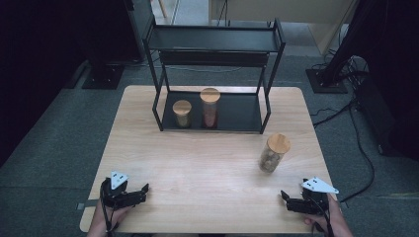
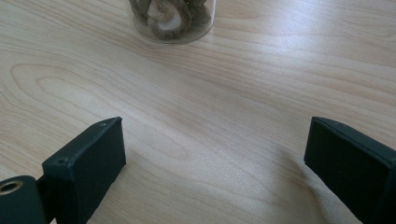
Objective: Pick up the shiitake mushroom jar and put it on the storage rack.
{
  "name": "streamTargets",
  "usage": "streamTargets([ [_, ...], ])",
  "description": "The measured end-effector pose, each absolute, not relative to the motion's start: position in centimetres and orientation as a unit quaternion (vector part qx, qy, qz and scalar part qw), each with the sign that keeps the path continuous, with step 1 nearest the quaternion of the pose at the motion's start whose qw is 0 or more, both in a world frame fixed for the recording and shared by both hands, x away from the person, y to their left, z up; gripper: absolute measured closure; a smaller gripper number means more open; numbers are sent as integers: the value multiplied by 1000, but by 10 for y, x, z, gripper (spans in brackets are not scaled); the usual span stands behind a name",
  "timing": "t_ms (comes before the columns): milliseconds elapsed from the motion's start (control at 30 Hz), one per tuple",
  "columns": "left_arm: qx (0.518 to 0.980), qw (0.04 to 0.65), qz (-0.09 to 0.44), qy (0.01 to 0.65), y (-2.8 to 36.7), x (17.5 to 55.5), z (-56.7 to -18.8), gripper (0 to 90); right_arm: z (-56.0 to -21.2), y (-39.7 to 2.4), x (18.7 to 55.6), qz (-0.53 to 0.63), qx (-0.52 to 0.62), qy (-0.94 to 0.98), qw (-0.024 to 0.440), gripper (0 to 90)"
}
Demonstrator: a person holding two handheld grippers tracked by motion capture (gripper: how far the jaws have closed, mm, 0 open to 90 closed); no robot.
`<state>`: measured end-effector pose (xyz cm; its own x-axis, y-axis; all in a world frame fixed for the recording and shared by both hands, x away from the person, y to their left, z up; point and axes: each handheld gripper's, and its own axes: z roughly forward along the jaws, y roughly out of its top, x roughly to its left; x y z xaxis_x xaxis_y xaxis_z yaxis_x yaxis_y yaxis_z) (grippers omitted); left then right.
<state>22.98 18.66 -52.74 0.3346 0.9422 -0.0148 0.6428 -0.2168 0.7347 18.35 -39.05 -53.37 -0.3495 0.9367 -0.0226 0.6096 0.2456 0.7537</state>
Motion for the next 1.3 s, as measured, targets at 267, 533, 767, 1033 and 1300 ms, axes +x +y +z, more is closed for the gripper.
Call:
streamTargets([
  [267, 747, 331, 226, 531, 186, 230, -527, 46, -534, -388, 188, 330, 517, 750, 246, 48],
  [533, 747, 332, 226, 531, 186, 230, -527, 46, -534, -384, 193, 332, 516, 750, 247, 48],
  [767, 747, 332, 226, 531, 187, 230, -527, 46, -531, -377, 200, 332, 514, 752, 246, 51],
  [1033, 746, 332, 225, 531, 187, 230, -527, 46, -527, -369, 210, 335, 511, 752, 246, 51],
  [1300, 746, 333, 225, 531, 187, 230, -527, 46, -524, -359, 220, 338, 505, 756, 245, 57],
])
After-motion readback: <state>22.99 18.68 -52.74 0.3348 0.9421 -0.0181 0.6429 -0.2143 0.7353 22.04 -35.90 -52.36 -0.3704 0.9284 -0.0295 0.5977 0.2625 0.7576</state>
